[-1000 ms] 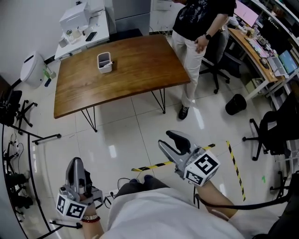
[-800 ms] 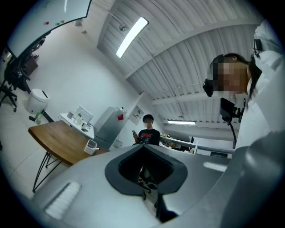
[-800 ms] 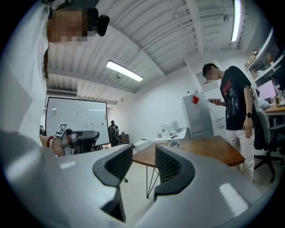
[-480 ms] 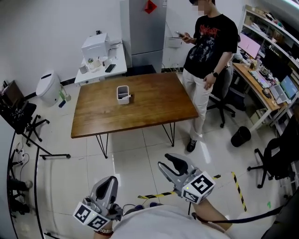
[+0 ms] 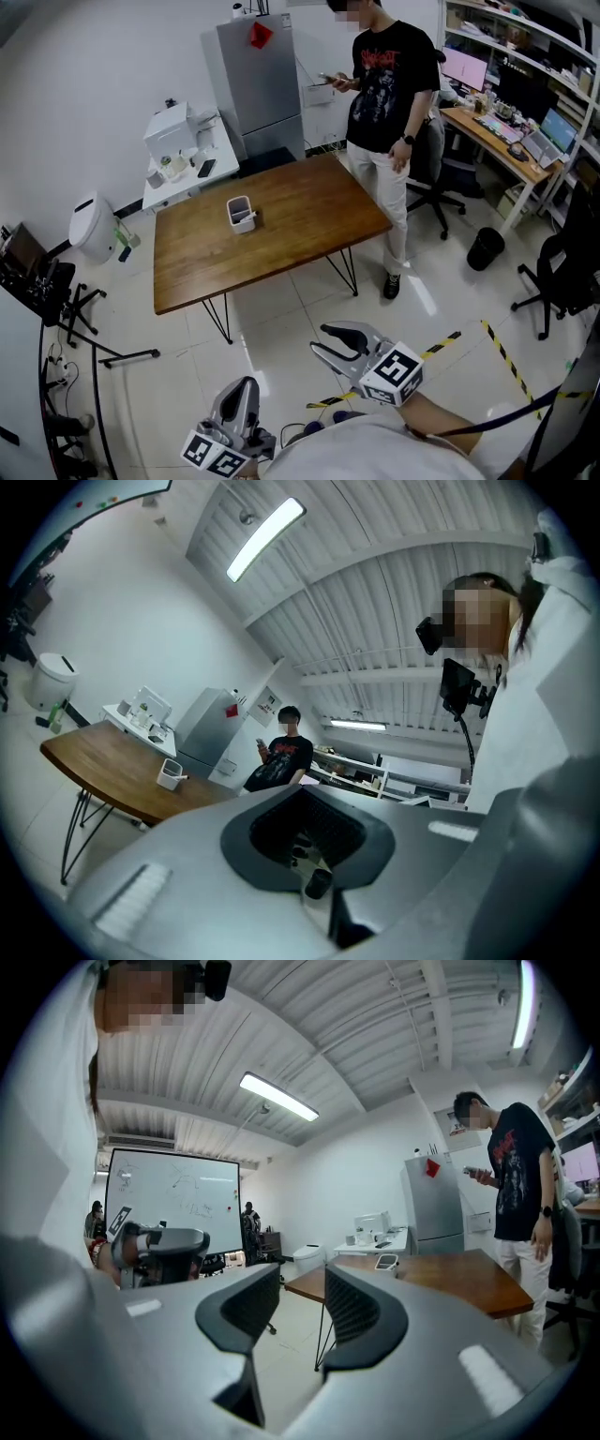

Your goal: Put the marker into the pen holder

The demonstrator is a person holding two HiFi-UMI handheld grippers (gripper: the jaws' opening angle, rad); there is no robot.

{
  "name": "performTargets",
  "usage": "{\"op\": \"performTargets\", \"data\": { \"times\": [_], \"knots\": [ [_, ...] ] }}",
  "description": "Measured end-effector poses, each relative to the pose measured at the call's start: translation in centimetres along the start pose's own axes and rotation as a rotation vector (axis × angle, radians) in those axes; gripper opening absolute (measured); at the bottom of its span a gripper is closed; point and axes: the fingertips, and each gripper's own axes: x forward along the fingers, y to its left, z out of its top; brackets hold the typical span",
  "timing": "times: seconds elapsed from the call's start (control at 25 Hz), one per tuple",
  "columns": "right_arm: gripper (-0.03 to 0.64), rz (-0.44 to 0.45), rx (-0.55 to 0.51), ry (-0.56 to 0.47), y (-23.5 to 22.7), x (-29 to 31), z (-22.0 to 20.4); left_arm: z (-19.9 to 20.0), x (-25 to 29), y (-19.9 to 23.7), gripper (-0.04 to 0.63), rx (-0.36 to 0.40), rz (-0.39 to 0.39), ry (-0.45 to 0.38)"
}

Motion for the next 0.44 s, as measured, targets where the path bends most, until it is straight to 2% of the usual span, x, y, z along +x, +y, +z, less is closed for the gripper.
{"op": "performTargets", "data": {
  "times": [0.2, 0.44],
  "knots": [
    [0.141, -0.031, 0.002, 0.046, -0.6, -0.8, -1.2, -0.4, 0.5, -0.5, -0.023, -0.019, -0.048, 0.015],
    [0.141, -0.085, 0.018, 0.045, -1.7, -0.1, -0.9, 0.6, 0.4, 1.0, -0.023, -0.026, -0.044, 0.044]
  ]
}}
